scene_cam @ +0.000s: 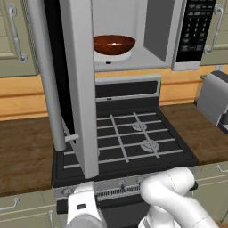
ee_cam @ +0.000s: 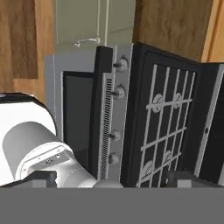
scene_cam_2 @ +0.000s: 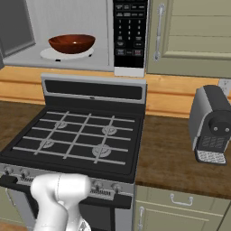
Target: Open the microwave, place the bowl with waffle inside the microwave, then close the microwave door and turn it on.
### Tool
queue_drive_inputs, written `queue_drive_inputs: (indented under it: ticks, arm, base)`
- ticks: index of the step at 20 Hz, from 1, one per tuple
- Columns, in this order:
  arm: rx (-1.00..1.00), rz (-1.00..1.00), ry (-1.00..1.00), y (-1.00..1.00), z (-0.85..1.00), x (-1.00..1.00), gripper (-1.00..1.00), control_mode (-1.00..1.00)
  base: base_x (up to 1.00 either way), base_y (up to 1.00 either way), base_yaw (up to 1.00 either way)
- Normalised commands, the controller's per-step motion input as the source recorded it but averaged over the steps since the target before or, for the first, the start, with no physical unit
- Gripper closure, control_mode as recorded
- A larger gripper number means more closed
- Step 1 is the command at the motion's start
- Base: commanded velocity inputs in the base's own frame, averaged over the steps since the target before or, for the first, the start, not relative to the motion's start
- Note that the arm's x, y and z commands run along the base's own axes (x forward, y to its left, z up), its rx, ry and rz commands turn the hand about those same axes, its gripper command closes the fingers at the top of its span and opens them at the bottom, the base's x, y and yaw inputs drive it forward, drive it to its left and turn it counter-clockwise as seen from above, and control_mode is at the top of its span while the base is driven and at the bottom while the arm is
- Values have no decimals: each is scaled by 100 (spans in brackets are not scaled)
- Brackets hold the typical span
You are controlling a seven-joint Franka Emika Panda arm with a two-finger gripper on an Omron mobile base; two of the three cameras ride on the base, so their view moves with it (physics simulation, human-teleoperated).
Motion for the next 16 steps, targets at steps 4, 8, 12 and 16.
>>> queue_drive_inputs:
  ticks: [4,8,12,16]
  arm:
    - [-42,0,-15,100,8,0,-100,-100]
    - [-39,0,-14,100,42,8,-100,-100]
    - [-25,-7,-3,100,84,55,-100,-100]
    - [-15,-21,0,39,95,72,-100,-100]
  base:
    - [0,0,0]
    - [0,0,0]
    - [0,0,0]
    - [0,0,0]
